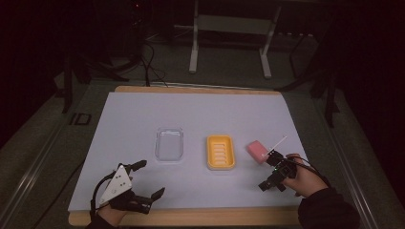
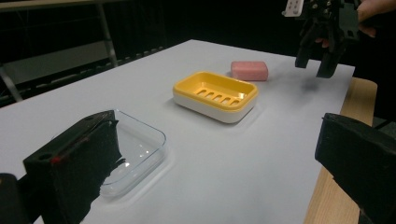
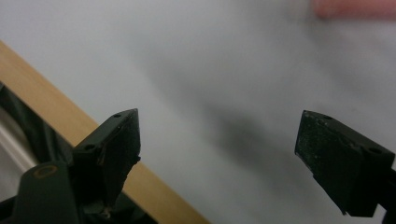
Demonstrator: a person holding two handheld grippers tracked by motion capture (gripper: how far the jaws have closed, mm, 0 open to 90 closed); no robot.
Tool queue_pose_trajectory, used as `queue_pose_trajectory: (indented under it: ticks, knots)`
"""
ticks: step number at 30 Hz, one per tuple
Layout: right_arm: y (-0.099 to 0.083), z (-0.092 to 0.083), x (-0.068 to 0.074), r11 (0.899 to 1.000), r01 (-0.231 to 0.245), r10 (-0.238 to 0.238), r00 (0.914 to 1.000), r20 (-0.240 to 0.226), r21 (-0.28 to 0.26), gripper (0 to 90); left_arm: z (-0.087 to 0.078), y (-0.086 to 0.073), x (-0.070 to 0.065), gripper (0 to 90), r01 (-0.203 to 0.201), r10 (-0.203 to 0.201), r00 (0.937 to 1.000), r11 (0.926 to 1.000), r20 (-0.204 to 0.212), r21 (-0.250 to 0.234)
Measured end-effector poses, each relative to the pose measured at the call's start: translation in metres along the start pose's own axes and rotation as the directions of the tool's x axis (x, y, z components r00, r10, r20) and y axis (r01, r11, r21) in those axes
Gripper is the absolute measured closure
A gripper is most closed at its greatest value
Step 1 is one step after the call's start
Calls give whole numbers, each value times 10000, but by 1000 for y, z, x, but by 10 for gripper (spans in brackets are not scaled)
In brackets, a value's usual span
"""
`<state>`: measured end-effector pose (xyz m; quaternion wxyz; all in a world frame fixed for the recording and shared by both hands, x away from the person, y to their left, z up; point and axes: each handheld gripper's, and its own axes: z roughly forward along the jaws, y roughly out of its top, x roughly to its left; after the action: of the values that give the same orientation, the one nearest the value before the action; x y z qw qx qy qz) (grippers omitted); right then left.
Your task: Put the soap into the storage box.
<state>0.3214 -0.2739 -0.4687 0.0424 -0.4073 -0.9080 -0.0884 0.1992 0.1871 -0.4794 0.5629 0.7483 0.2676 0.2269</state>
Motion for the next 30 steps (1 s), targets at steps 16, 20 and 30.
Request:
queue_pose_trajectory:
  ticks: [16,20,30]
  knots:
    - [-1,1,-10,9789,-352,209,9971,728,2012,109,0,0,0,6,-10,10,10000,10000,7,16]
    - [0,1,-14,9712,-366,112,9940,1086,2353,109,0,0,-1,6,-9,9,10000,10000,9,28]
    - [5,-12,-32,9641,-755,437,9908,1284,2547,110,0,0,0,6,22,-22,10000,10000,50,-9]
